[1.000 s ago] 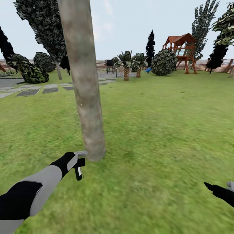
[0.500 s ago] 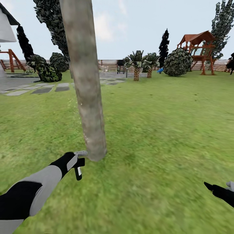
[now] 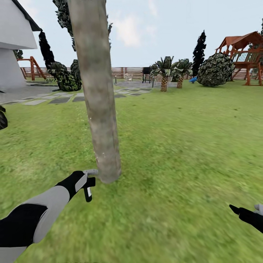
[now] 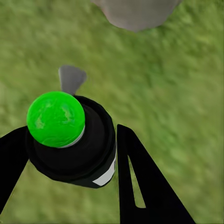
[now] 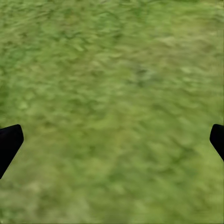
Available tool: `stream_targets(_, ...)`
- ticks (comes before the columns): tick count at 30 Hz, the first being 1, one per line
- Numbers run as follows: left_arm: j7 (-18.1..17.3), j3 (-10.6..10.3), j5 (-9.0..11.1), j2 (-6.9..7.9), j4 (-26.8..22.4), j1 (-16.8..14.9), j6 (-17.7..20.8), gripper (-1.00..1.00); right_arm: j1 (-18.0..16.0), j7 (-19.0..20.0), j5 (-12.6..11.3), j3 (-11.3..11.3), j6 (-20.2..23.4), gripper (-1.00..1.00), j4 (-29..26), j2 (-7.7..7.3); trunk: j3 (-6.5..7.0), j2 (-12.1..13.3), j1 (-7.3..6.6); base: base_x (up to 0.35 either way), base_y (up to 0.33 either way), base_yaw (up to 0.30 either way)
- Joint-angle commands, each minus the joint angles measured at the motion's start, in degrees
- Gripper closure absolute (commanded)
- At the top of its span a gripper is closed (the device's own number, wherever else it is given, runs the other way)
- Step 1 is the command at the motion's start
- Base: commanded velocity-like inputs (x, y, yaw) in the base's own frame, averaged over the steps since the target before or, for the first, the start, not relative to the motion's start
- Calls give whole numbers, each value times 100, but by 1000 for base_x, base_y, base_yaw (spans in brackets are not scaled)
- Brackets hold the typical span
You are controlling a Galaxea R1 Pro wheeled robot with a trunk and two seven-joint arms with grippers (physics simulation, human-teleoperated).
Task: In the garden, pick up the pesticide atomizer on the floor and spray pesticide onto both trees until each tree trunk is fully covered.
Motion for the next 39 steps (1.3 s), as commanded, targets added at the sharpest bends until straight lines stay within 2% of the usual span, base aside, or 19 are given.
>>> stream_targets(1,8,2,-10,0,-18,-3,-2,100,0,0,-1,0,0,-100,0,2,0,0,0,10,-11,272)
stream_targets(3,30,7,-17,3,-49,-5,20,100,0,0,-1,0,0,-100,0,-1,0,0,0,4,-4,271)
stream_targets(5,54,9,-31,1,-323,-20,158,100,0,0,-1,0,-2,-100,0,2,0,0,0,1,-1,104)
stream_targets(7,55,10,-38,0,-568,-31,668,100,0,0,-1,0,-3,-100,0,0,0,0,0,0,0,37)
stream_targets(9,56,5,-45,0,-1200,-39,1472,100,0,0,-1,0,-3,-100,0,-4,0,0,0,0,0,11)
stream_targets(12,64,2,-58,-6,-1660,-49,1922,100,0,0,-1,0,-3,-100,-2,-5,0,0,0,0,0,3)
stream_targets(14,67,1,-75,-7,-2003,-71,2425,100,0,0,-1,0,-1,-100,0,-5,0,0,0,0,0,-89)
stream_targets(16,70,1,-203,-3,-2163,-75,2639,100,0,0,-1,0,-1,-100,0,-5,0,0,0,0,0,-188)
stream_targets(17,73,1,-304,-2,-2204,-80,2688,100,0,0,-1,0,-2,-100,0,-5,0,0,0,0,0,-108)
stream_targets(20,114,2,-921,-13,-2266,-286,2782,100,0,0,-1,0,-1,-100,0,-5,0,0,0,0,0,-29)
stream_targets(21,119,2,-991,-40,-2268,-326,2788,100,0,0,-1,0,-3,-100,0,-5,0,0,0,0,0,-5)
stream_targets(31,139,1,-1120,-70,-2228,-1203,2835,100,0,0,-1,0,-2,-100,0,-5,0,0,0,0,0,0)
stream_targets(39,170,1,-1147,-53,-2049,-1750,2846,100,0,0,-1,-2,-2,-100,0,-5,0,0,0,0,0,0)
